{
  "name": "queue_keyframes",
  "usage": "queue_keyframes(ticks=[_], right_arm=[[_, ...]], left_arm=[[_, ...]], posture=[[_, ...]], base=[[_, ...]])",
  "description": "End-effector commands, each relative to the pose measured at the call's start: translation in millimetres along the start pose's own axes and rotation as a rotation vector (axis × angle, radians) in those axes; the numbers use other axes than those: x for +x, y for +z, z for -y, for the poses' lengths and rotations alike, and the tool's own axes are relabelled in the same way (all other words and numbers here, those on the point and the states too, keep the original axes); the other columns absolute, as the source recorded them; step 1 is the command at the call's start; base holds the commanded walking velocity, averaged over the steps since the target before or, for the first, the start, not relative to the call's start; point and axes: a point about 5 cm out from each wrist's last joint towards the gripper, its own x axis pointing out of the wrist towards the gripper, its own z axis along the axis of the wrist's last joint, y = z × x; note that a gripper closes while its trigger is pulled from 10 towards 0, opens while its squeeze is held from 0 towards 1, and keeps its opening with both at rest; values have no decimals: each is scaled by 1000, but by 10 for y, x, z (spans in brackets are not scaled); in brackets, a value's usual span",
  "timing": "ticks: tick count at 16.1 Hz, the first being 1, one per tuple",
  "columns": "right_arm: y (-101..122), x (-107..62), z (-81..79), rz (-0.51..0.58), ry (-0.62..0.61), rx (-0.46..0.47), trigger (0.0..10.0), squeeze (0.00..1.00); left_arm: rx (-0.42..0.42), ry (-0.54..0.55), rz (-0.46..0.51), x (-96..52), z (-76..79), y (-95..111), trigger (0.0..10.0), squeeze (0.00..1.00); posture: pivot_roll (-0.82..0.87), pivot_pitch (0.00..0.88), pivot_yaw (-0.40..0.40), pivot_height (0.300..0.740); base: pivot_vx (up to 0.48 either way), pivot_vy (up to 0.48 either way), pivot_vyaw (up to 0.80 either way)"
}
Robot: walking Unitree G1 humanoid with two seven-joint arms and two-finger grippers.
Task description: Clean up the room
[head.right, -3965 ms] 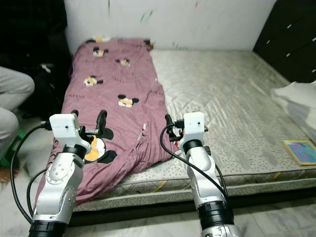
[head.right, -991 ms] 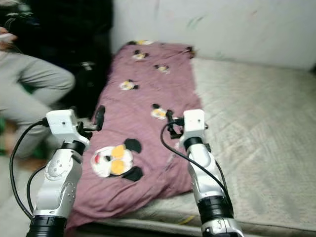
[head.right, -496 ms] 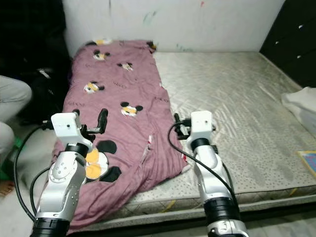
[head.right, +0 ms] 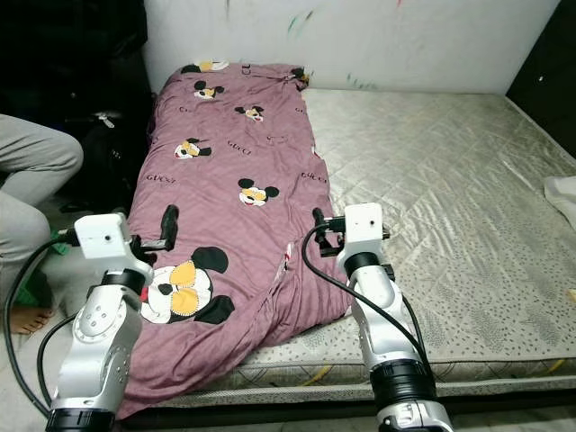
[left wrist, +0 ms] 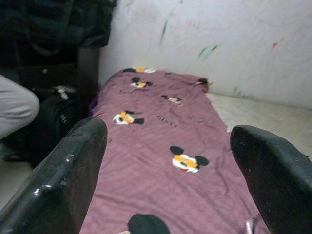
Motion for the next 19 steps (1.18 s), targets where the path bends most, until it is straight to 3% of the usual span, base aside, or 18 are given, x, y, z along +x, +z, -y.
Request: queue_keyframes(ticks=[1,4,14,19], right_arm=[[39,1,19,10,4,-11,10000,0],[26,-13,3,8,17,-16,10000,0],[12,-11,-22,1,46,-28,10000,0],[7,-8,-23,-4,51,-31,10000,0]], left_arm=[[10,4,3,-18,-24,24,10000,0],[18,12,1,-28,-72,28,10000,0],[13,1,10,10,-4,51,10000,0],[8,0,17,27,21,59,10000,0]], posture=[[-63,67,-40,740],[-61,73,-38,740],[-63,58,-43,637],[-64,58,-43,632]], base=[[0,0,0],[0,0,0],[0,0,0],[0,0,0]])
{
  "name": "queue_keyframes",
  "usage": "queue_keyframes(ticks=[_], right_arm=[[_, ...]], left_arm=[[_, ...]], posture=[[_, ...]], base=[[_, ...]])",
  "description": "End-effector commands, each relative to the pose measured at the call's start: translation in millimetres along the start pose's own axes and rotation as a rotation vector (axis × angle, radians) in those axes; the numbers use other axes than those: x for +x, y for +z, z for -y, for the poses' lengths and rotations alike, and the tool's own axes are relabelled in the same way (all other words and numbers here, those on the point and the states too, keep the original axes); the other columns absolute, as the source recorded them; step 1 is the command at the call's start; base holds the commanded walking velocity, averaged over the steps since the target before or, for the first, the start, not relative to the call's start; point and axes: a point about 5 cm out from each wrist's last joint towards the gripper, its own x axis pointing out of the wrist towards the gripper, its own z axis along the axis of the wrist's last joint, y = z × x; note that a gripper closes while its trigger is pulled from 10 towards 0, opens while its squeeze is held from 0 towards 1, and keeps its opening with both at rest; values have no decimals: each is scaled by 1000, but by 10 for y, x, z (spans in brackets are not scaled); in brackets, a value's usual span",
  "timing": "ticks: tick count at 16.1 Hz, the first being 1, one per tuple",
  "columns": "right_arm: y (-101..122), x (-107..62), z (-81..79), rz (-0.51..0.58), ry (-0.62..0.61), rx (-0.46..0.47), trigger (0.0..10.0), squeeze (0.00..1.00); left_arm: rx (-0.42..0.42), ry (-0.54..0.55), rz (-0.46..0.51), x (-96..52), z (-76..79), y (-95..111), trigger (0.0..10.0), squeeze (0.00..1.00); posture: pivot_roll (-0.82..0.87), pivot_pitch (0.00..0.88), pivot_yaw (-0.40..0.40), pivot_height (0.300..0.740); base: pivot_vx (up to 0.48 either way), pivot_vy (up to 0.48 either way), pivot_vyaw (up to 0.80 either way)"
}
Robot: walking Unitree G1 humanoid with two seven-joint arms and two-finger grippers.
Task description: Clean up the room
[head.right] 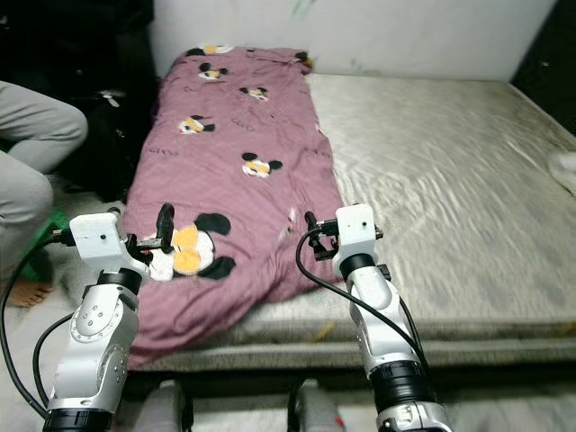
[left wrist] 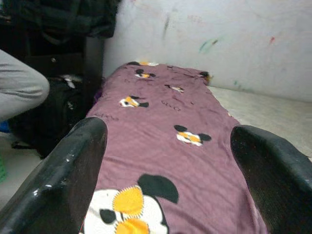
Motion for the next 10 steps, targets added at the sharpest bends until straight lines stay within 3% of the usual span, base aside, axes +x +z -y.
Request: queue_keyframes(ticks=[1,10], right_arm=[[18,1,37,4,-7,-6,10000,0],[7,10,7,-5,12,-14,10000,0]], left_arm=[[3,-11,8,18,42,21,10000,0],[-4,-9,4,25,67,16,10000,0]], posture=[[-64,58,-43,632],[-67,69,-47,622]], base=[[0,0,0],[0,0,0]])
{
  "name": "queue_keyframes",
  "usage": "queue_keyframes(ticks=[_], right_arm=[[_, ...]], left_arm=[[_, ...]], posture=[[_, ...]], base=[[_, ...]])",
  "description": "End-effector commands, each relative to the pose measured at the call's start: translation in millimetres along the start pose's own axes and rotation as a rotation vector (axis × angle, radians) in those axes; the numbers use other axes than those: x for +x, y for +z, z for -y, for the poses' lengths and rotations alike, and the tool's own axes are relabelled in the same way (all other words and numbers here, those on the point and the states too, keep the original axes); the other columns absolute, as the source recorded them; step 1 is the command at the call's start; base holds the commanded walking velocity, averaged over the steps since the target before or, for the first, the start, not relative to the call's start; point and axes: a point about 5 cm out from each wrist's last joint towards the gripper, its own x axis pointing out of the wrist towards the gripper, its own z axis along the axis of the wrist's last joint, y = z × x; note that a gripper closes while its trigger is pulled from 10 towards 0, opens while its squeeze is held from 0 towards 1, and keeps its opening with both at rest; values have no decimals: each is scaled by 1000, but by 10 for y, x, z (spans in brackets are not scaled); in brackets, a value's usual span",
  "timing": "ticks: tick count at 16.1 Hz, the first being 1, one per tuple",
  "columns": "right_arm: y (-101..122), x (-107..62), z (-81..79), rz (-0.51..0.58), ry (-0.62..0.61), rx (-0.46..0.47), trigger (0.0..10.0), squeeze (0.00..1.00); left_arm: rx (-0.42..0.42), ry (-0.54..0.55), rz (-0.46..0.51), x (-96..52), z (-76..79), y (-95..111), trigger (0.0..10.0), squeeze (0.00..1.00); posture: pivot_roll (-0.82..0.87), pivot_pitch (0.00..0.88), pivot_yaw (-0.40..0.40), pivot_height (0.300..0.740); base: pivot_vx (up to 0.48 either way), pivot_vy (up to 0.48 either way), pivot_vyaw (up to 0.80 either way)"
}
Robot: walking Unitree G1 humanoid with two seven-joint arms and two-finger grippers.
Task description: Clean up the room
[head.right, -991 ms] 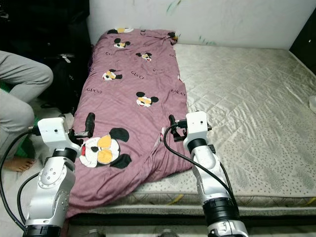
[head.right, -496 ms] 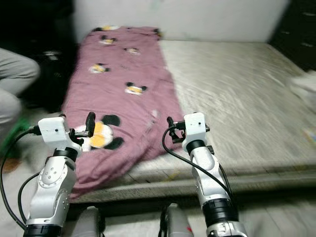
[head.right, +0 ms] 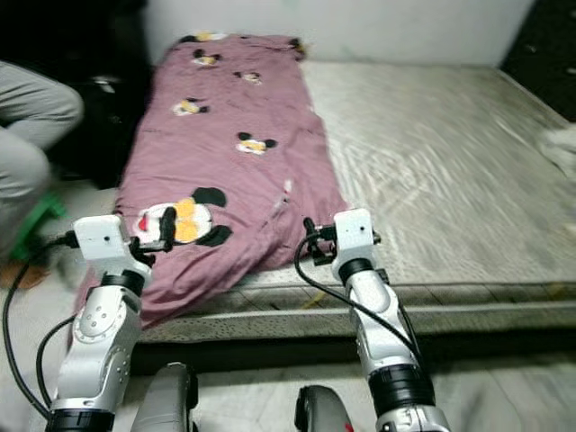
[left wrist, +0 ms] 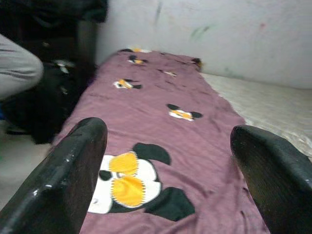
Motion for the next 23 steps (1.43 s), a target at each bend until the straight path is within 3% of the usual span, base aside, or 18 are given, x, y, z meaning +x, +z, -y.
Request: queue_keyframes(ticks=[1,10,20,23], right_arm=[[52,26,18,12,7,-11,10000,0],[45,44,-3,5,18,-7,10000,0],[56,54,-2,13,24,-14,10000,0],[70,47,-38,28,47,-35,10000,0]], left_arm=[[1,-1,18,17,29,51,10000,0],[-4,-2,28,44,53,68,10000,0],[-20,-30,49,53,85,95,10000,0],[-24,-47,58,45,106,101,10000,0]], posture=[[-68,69,-47,612],[-68,78,-50,507],[-69,76,-49,507],[-69,70,-48,507]], base=[[0,0,0],[0,0,0],[0,0,0],[91,0,800]])
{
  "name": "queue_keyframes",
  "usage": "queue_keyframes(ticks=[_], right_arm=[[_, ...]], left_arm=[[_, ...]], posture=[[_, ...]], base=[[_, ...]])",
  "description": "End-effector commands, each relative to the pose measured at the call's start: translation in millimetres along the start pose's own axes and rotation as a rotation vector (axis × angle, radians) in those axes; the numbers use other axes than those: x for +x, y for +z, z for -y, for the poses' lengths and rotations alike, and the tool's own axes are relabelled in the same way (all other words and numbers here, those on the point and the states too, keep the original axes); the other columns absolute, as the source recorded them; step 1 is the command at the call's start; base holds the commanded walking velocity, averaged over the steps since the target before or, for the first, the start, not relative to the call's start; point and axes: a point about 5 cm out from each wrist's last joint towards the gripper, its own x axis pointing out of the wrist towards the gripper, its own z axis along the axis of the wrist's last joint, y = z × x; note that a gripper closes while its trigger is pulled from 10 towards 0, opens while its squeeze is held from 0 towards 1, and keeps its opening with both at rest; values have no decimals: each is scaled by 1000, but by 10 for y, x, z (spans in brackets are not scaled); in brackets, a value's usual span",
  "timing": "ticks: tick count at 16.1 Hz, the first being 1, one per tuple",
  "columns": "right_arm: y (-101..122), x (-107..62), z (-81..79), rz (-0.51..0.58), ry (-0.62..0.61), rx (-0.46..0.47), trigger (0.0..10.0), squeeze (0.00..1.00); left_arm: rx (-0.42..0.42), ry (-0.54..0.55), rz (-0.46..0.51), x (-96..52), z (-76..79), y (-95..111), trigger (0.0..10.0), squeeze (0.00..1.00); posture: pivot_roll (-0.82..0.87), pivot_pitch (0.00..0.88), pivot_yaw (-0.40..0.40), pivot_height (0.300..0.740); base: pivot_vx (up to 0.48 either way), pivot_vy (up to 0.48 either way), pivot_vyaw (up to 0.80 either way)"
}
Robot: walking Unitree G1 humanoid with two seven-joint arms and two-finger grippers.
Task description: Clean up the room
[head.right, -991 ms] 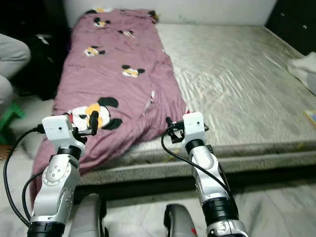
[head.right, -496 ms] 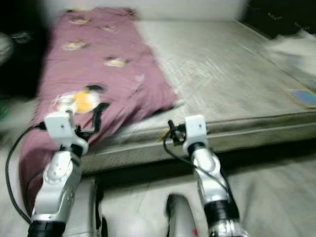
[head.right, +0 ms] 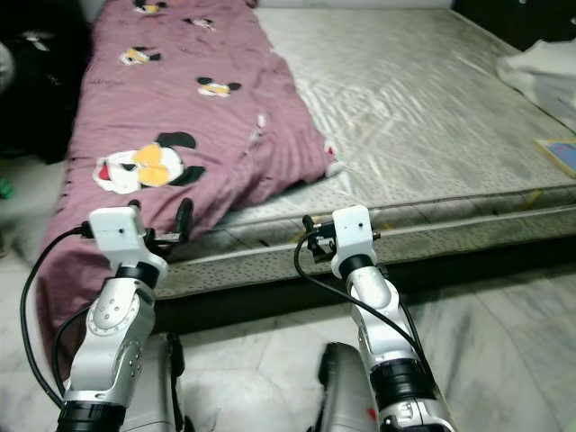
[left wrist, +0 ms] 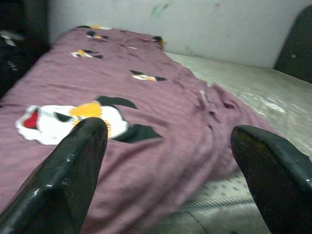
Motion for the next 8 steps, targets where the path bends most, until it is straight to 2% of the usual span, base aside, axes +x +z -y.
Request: queue_keyframes(ticks=[1,8], right_arm=[[46,15,-17,22,11,2,10000,0],[38,16,-28,23,23,-1,10000,0]], left_arm=[[-1,-4,18,2,-24,33,10000,0],[-1,-14,22,5,-17,35,10000,0]], posture=[[-69,68,-48,507],[-65,57,-47,507]], base=[[300,0,475],[346,0,0]])
